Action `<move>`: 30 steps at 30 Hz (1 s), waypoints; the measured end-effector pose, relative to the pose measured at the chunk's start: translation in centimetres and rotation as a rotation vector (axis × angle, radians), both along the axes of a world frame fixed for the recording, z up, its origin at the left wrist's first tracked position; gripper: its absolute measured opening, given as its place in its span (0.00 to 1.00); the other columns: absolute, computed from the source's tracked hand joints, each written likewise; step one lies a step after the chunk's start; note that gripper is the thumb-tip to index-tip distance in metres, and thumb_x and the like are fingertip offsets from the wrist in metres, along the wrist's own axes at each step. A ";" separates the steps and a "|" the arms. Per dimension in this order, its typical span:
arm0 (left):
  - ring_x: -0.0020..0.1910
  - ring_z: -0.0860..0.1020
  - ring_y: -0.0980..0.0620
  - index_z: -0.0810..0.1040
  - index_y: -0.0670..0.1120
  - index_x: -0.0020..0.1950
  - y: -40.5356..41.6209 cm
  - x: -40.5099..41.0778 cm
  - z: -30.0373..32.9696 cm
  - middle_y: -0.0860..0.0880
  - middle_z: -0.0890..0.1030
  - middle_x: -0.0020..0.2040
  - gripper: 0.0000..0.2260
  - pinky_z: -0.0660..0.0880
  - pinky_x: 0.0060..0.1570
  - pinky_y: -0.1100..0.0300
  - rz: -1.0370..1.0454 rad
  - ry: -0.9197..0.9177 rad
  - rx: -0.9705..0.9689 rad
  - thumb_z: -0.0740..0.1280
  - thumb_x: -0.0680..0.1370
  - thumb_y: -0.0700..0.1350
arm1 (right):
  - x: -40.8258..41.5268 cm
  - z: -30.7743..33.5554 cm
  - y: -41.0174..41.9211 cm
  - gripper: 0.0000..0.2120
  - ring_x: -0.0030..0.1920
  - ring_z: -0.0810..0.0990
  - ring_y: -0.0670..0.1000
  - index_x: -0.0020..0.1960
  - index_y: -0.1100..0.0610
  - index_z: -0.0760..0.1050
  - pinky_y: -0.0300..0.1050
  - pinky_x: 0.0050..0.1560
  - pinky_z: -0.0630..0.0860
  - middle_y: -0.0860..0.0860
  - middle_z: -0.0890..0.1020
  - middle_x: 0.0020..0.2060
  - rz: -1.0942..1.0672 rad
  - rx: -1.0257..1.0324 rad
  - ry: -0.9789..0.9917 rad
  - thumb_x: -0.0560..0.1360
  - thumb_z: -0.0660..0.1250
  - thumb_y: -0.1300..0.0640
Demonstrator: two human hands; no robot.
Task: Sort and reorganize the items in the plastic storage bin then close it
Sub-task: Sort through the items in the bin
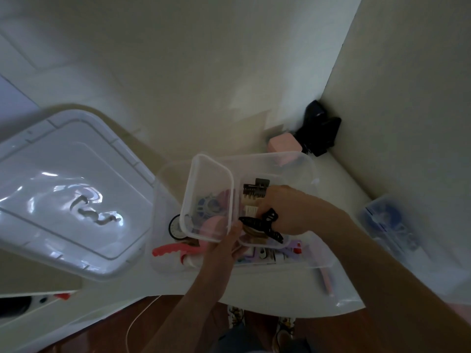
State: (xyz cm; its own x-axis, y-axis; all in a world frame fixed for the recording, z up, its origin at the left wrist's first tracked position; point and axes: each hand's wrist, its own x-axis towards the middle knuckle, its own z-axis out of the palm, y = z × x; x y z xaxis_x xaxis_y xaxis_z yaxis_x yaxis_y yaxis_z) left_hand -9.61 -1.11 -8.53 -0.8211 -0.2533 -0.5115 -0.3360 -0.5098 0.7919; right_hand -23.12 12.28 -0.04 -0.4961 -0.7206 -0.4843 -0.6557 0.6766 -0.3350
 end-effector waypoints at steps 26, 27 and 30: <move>0.56 0.83 0.45 0.73 0.43 0.71 -1.1 0.6 -1.2 0.42 0.84 0.56 0.22 0.81 0.53 0.48 -0.083 -0.030 -0.142 0.70 0.79 0.45 | 3.8 -3.3 2.6 0.25 0.53 0.83 0.52 0.67 0.52 0.72 0.47 0.50 0.80 0.52 0.82 0.58 -1.276 -0.774 -0.858 0.76 0.63 0.38; 0.56 0.83 0.45 0.74 0.44 0.70 -1.1 0.6 -0.9 0.43 0.84 0.57 0.20 0.81 0.52 0.50 -0.147 -0.004 -0.206 0.71 0.79 0.45 | 4.2 -3.4 2.4 0.23 0.49 0.85 0.51 0.63 0.53 0.76 0.45 0.44 0.80 0.52 0.85 0.53 -1.309 -0.805 -0.934 0.77 0.63 0.38; 0.56 0.82 0.44 0.76 0.46 0.65 -1.4 0.4 0.3 0.45 0.83 0.57 0.17 0.82 0.52 0.51 -0.309 0.054 -0.293 0.73 0.77 0.44 | 4.7 -3.9 2.5 0.24 0.47 0.86 0.50 0.60 0.52 0.79 0.45 0.44 0.80 0.51 0.86 0.50 -1.335 -0.889 -0.939 0.76 0.60 0.35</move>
State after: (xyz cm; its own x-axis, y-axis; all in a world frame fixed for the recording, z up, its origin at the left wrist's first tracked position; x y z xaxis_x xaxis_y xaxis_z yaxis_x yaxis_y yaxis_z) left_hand -9.25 -2.53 -8.18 -0.9047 -0.1193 -0.4091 -0.3922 -0.1427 0.9088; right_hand -18.46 14.77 -3.91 -0.7036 -0.2915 -0.6481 0.6844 -0.0321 -0.7284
